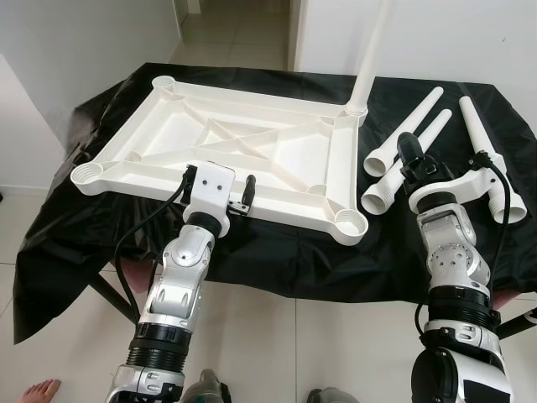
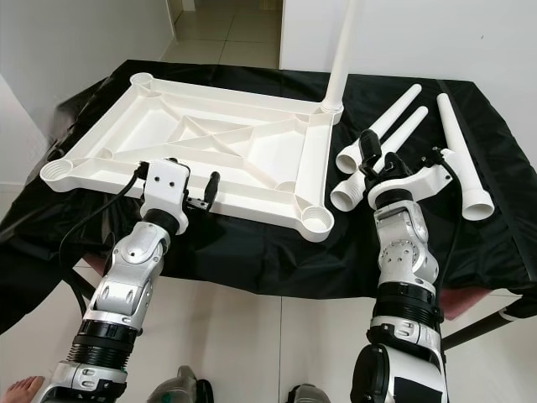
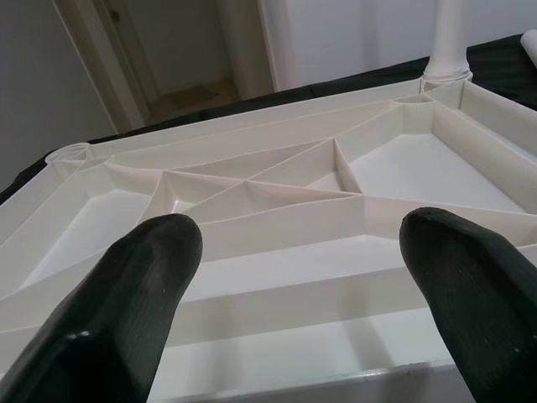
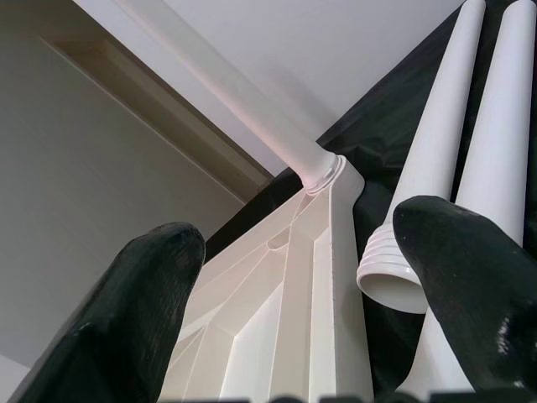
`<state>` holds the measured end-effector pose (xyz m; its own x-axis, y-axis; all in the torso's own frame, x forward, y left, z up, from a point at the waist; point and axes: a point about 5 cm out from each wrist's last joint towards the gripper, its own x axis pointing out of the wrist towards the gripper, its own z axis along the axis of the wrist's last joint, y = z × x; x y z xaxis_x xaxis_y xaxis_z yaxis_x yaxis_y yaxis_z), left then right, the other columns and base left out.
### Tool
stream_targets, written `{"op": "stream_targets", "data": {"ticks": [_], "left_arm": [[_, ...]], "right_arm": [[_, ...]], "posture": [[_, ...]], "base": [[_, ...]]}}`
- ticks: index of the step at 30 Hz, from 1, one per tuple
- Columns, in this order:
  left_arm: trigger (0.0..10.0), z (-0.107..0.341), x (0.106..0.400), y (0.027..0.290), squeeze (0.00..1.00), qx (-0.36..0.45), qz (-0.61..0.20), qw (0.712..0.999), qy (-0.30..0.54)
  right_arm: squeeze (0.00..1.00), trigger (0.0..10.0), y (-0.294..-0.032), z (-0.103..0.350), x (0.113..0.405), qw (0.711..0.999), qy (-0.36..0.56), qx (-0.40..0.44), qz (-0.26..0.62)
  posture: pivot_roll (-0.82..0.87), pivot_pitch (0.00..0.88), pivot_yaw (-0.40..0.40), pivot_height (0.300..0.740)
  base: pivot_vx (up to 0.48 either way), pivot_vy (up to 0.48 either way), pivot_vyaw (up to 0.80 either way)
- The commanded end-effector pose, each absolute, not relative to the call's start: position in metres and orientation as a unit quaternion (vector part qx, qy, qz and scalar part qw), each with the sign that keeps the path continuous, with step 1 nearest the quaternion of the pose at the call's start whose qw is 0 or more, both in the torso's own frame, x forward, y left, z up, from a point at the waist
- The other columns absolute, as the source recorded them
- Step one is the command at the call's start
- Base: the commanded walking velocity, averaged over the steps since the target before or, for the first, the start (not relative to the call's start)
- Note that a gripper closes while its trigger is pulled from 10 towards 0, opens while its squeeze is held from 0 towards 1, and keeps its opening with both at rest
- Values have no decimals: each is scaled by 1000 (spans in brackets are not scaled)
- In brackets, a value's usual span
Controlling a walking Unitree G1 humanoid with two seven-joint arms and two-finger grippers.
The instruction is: Building children table
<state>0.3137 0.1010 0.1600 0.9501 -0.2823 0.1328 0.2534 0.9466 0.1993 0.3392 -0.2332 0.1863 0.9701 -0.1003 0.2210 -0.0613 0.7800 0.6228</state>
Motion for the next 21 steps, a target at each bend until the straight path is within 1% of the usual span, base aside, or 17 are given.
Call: {"op": "stream_targets", "data": {"ticks": [1,12,13,14,15,16,17,18,19,21], "left_arm": [[10000,158,316,103,0,96,-119,986,-73],[10000,158,316,103,0,96,-119,986,-73],[10000,158,313,103,0,94,-125,985,-75],[10000,158,313,103,0,94,-125,985,-75],[10000,159,297,99,0,98,-202,970,-93],[10000,159,285,95,0,100,-261,954,-105],[10000,160,276,91,0,102,-300,942,-112],[10000,160,276,91,0,102,-300,942,-112],[10000,160,271,90,0,102,-320,935,-115],[10000,160,271,89,0,102,-320,935,-116]], "right_arm": [[0,10000,-238,183,342,928,-112,354,-39],[0,10000,-238,183,342,928,-112,354,-39],[0,10000,-230,187,340,935,-119,335,-3],[0,10000,-230,187,340,935,-119,335,-3],[0,10000,-215,181,321,949,-115,278,91],[0,10000,-202,175,305,951,-105,242,162],[0,10000,-194,170,294,948,-96,224,203],[0,10000,-194,170,294,948,-96,224,203],[0,10000,-190,167,289,946,-91,216,223],[0,10000,-190,167,288,946,-91,214,224]], "posture": [[-4,71,50,740],[-4,71,50,740],[-4,0,0,740],[-4,0,0,740],[-9,0,0,740],[-9,0,0,740],[-10,0,0,740],[-10,0,0,740],[-10,0,0,740],[-11,0,0,740]], "base": [[0,0,0],[0,0,0],[0,0,0],[0,0,0],[0,0,0],[0,0,0],[0,0,0],[0,0,0],[0,0,0],[0,0,0]]}}
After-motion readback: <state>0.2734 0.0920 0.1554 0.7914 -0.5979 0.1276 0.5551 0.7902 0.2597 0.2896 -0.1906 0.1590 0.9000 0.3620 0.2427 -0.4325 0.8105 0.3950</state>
